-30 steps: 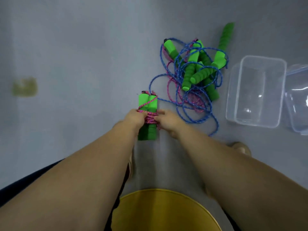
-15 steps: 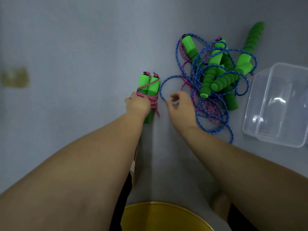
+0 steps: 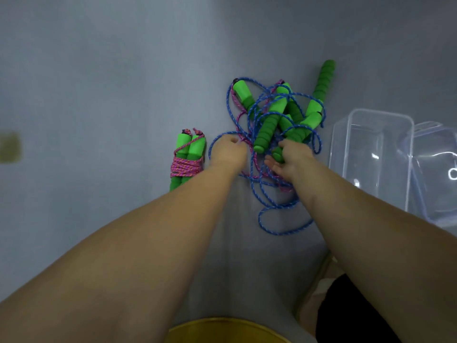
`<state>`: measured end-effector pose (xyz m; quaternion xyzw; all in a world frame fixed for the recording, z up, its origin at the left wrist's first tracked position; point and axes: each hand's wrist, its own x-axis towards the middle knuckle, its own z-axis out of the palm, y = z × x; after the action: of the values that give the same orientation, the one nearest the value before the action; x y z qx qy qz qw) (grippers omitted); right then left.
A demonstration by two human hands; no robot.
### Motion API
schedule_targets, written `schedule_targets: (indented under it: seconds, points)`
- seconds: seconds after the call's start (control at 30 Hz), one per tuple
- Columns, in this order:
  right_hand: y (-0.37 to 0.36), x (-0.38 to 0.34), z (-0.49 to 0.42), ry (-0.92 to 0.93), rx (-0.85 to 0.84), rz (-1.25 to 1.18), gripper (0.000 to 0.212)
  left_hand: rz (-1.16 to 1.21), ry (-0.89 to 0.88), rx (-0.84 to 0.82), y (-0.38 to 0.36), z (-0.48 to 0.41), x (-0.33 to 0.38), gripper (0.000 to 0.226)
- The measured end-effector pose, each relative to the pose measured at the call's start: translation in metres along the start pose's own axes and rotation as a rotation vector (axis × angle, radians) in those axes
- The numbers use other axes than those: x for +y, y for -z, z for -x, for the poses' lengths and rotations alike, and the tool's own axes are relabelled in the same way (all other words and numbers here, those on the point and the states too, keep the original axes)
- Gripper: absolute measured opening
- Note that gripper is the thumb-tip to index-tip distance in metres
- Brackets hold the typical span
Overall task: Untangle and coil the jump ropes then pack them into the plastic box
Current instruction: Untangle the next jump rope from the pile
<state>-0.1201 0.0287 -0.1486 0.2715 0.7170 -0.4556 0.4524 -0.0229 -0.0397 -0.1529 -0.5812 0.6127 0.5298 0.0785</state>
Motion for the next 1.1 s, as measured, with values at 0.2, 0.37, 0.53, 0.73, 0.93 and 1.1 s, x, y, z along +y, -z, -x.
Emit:
schedule_targets:
  seconds: [0.2,0.37,0.53,0.73,0.93,1.1]
  points:
    - [0.04,0.002,0.065,0.16,-0.143,0.204,0.017,0.202,0.082,-0.369,-0.013,0.025,0.048,0.059]
    - [0.087,-0.032,0.135,0.118,-0.282,0.313,0.015,0.302,0.079,-0.479,0.003,0.067,0.081,0.054]
    - [0.13,-0.054,0.21,0.283,-0.358,0.501,0.009,0.345,-0.09,-0.636,0.033,0.141,0.121,0.04]
    - [0.181,-0.055,0.273,0.391,-0.402,0.312,0.01,0.166,-0.544,-0.295,0.088,0.219,0.137,0.021]
    - [0.248,-0.048,0.28,0.615,-0.011,0.807,0.015,0.441,-0.526,0.056,0.133,0.228,0.114,0.025]
    - [0.264,-0.053,0.279,0.606,-0.186,0.449,0.029,0.279,-0.247,-0.005,0.109,0.204,0.082,0.026]
